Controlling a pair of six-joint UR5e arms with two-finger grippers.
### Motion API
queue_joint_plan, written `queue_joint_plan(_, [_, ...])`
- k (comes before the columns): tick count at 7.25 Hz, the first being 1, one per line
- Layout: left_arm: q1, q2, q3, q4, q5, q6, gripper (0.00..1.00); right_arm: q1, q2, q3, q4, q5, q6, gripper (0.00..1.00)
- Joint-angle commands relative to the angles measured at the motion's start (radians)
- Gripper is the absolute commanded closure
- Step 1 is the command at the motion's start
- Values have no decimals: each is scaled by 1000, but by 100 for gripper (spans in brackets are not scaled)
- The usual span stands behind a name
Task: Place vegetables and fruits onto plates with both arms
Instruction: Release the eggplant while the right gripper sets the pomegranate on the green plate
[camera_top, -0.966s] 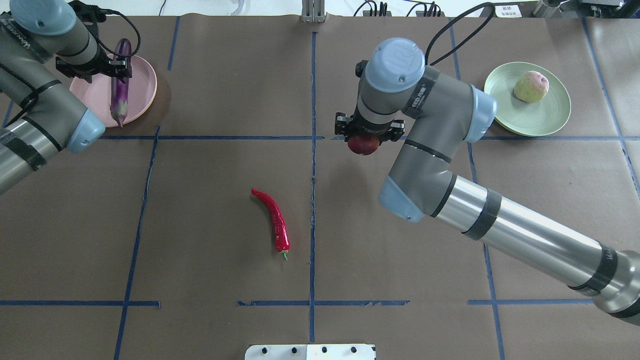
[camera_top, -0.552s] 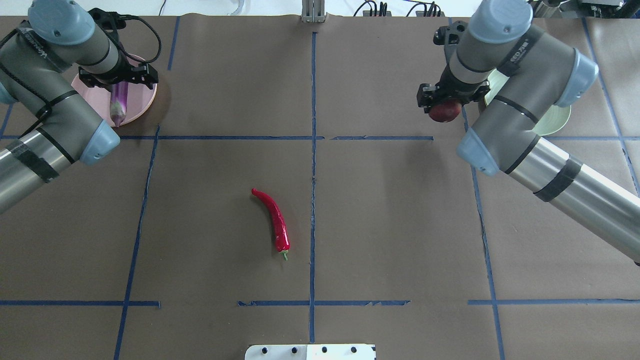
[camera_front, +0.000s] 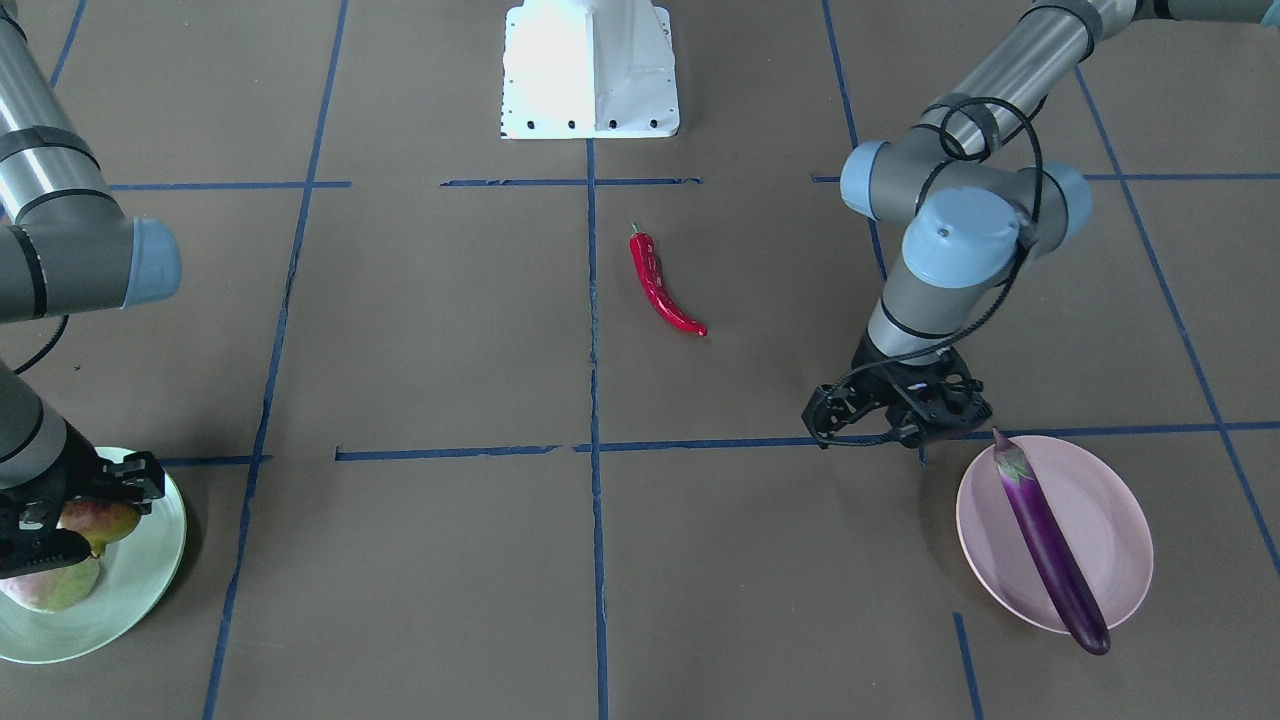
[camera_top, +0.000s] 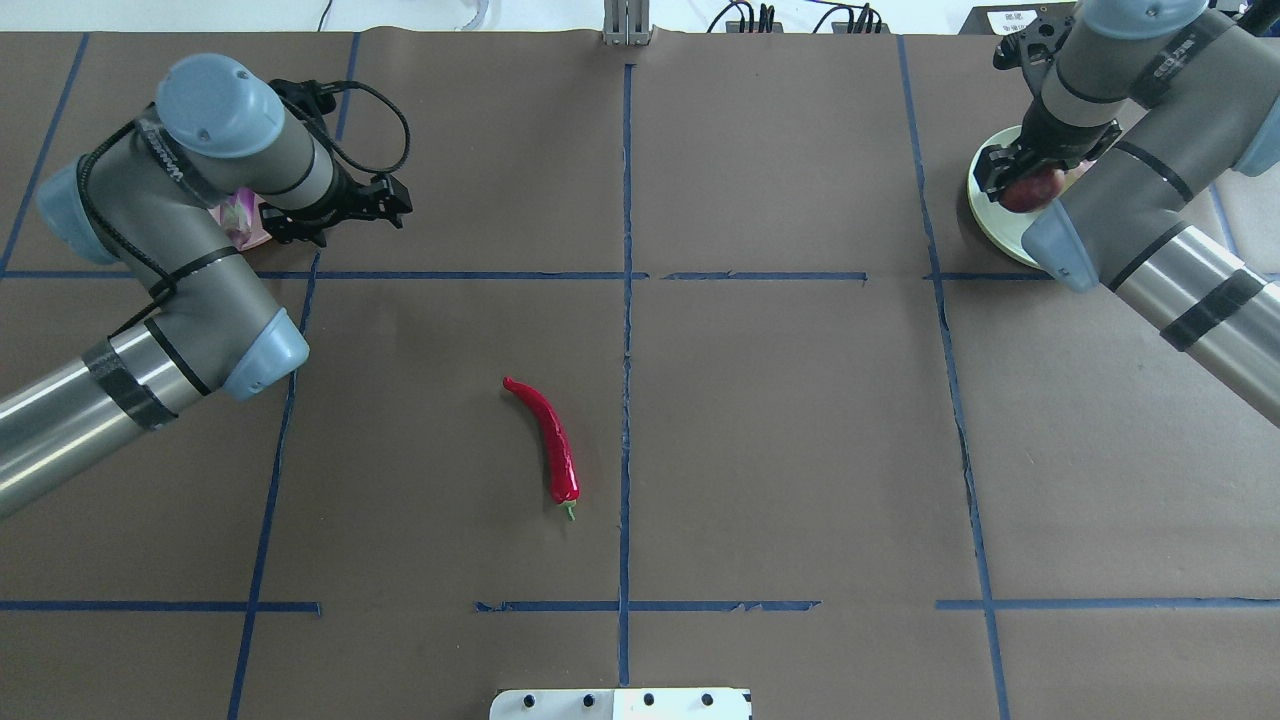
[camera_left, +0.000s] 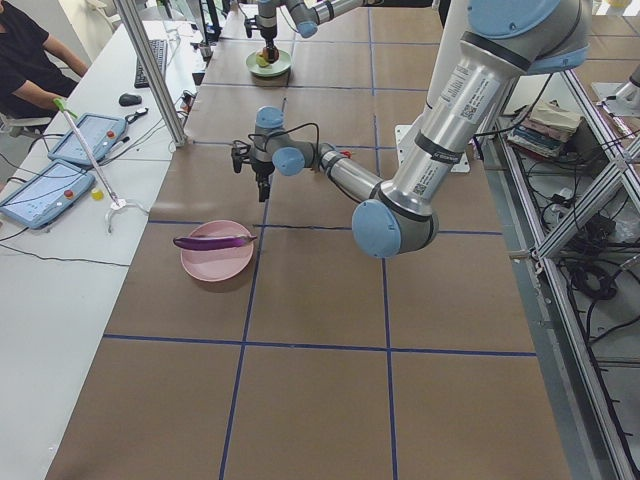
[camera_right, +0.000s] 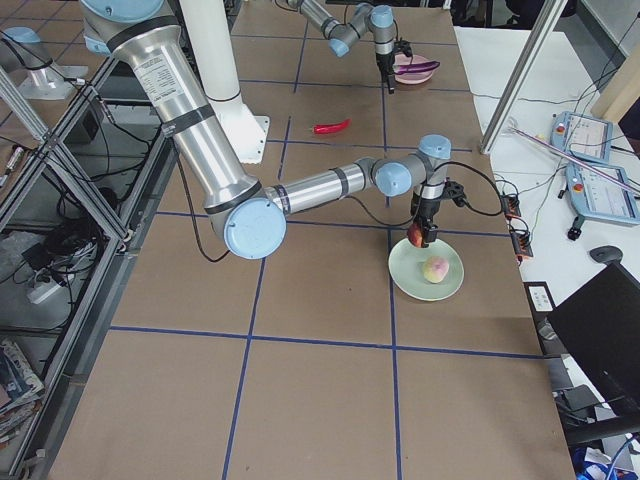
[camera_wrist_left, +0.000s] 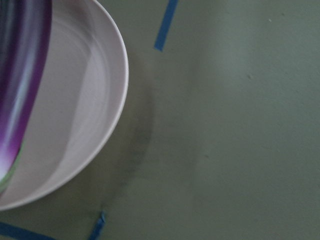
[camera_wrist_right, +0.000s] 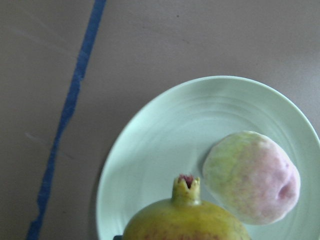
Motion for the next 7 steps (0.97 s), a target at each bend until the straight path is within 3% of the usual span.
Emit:
queue_joint_plan(1, [135, -23, -90, 34, 3, -239, 0, 22, -33, -23, 25, -5, -27, 49])
queue_joint_plan(2, [178, -52, -104, 74, 3, -296, 0, 25, -31, -23, 36, -4, -21, 0])
queue_joint_plan(6, [303, -86, -104, 106, 13, -377, 3, 37, -45, -11, 93, 7, -16, 0])
queue_joint_plan(7, [314, -87, -106, 106, 25, -413, 29, 37, -43, -10, 93, 7, -16, 0])
